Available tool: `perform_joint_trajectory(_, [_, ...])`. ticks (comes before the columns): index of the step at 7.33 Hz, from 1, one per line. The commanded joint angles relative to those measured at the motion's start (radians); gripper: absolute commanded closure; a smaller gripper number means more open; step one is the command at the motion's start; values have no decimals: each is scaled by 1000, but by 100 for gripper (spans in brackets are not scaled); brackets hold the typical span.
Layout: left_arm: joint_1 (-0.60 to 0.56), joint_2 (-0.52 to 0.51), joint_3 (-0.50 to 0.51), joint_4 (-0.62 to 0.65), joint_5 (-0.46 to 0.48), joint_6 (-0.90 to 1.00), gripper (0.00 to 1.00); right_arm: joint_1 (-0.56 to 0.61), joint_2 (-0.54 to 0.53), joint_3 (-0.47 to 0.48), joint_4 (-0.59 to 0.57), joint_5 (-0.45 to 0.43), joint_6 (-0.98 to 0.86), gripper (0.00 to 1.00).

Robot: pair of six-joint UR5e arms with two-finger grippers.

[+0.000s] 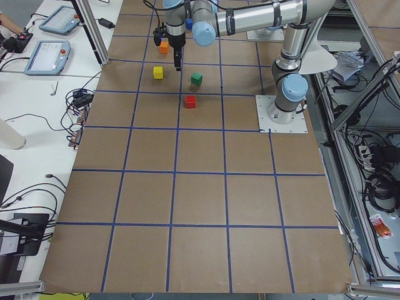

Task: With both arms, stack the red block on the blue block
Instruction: 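Lower the left gripper onto the red cube and grasp it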

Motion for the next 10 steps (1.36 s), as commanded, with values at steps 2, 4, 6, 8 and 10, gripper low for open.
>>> perform_joint_trajectory(2, [14, -86, -87, 107, 1, -7, 0, 0, 1, 0, -2, 3, 0, 0])
perform_joint_trajectory(4, [13, -120, -119, 187, 11, -5, 0, 0, 0, 0, -5, 3, 0, 0])
perform_joint_trajectory(6, [13, -120, -129, 196, 56, -7, 45, 0, 0, 5, -17, 3, 0, 0])
perform_joint_trajectory(8, [11, -120, -107, 195, 45, -24, 58, 0, 0, 6, -19, 3, 0, 0])
perform_joint_trajectory(10, [-9, -108, 25, 66, 41, -42, 68, 2, -2, 9, -17, 3, 0, 0])
